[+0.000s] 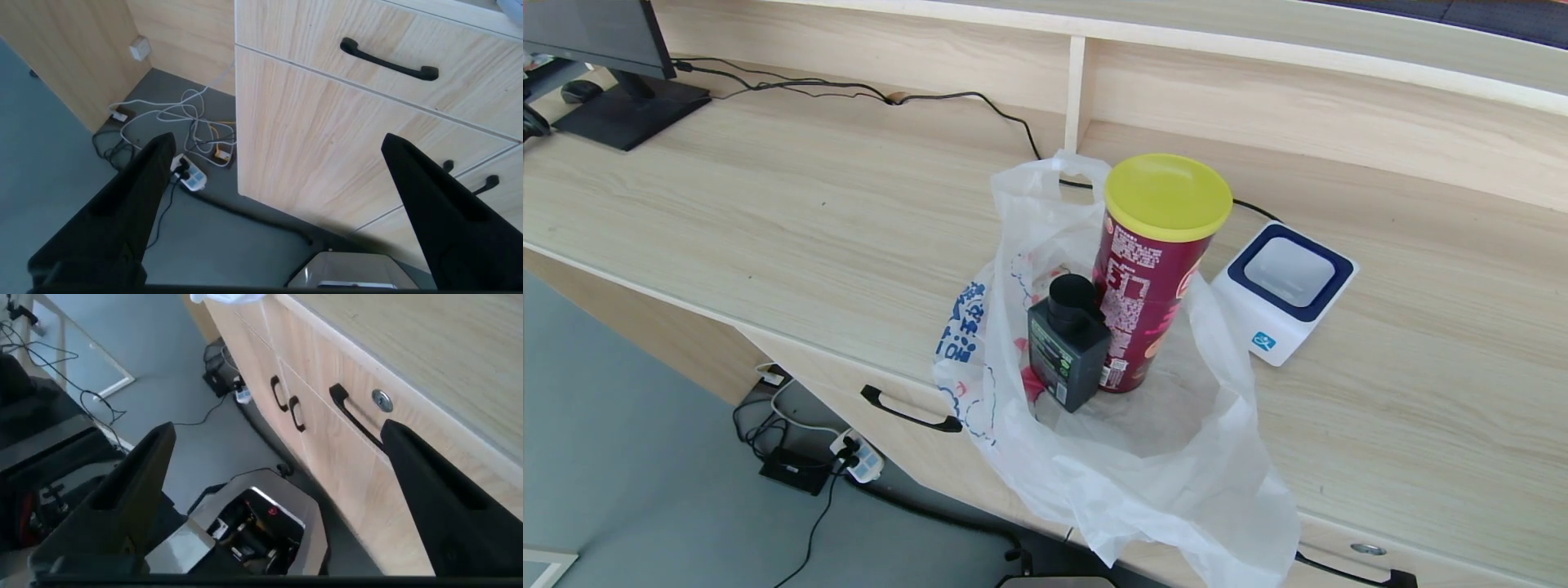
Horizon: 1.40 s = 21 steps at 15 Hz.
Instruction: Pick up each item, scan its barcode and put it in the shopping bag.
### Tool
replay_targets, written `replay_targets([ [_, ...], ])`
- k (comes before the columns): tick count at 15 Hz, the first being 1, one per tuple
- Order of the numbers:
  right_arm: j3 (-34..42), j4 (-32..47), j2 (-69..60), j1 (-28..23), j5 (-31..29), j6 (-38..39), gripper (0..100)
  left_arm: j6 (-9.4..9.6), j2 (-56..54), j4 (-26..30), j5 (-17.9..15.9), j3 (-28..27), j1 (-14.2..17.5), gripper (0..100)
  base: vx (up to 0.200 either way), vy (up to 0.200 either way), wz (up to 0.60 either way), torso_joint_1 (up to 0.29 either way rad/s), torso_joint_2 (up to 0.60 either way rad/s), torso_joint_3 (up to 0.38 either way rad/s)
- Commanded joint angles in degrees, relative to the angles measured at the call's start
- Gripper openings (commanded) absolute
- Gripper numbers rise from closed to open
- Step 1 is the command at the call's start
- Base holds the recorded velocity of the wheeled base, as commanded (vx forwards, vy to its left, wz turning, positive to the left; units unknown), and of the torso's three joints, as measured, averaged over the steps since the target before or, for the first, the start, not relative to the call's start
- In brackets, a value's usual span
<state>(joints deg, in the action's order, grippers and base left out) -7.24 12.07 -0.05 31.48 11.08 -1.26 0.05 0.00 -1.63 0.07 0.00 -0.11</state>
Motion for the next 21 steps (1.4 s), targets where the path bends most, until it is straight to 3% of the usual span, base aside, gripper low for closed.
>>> replay_targets([
  [1,-0.1,0.0,0.0,0.7,0.1,0.3,100,0.04,0.1,0.0,0.0,0.0,0.0,100,0.0,0.0,0.0,0.0,0.0,0.0],
  [4,-0.1,0.0,0.0,-0.5,-1.7,2.0,100,0.04,0.1,0.0,0.0,0.0,0.0,100,0.0,0.0,0.0,0.0,0.0,0.0],
  [7,-0.2,0.0,3.1,-16.0,-8.5,1.8,100,0.04,0.1,0.0,0.0,0.0,0.0,100,0.0,0.0,0.0,0.0,0.0,0.0],
  [9,-0.1,-0.2,2.8,-15.1,-14.1,-1.2,100,0.04,0.1,0.0,0.0,0.0,0.0,100,0.0,0.0,0.0,0.0,0.0,0.0],
  [12,0.4,-0.5,7.3,-15.9,-21.4,3.6,100,0.04,0.1,0.0,0.0,0.0,0.0,100,0.0,0.0,0.0,0.0,0.0,0.0],
  [15,0.7,-2.6,7.3,-15.7,-20.9,3.5,100,-0.05,0.1,0.0,0.0,0.0,0.0,100,0.0,0.0,0.0,0.0,0.0,0.0],
  [17,1.3,-2.8,2.0,-14.1,-12.7,-0.1,100,0.04,0.1,0.0,0.0,0.0,0.0,100,0.0,0.0,0.0,0.0,0.0,0.0],
  [20,1.4,-2.8,0.0,-13.5,-9.9,3.9,100,-0.05,0.1,0.0,0.0,0.0,0.0,100,0.0,0.0,0.0,0.0,0.0,0.0],
  [21,2.5,-5.1,0.0,-13.5,-9.2,-5.4,100,-0.05,0.1,0.0,0.0,0.0,0.0,100,0.0,0.0,0.0,0.0,0.0,0.0],
])
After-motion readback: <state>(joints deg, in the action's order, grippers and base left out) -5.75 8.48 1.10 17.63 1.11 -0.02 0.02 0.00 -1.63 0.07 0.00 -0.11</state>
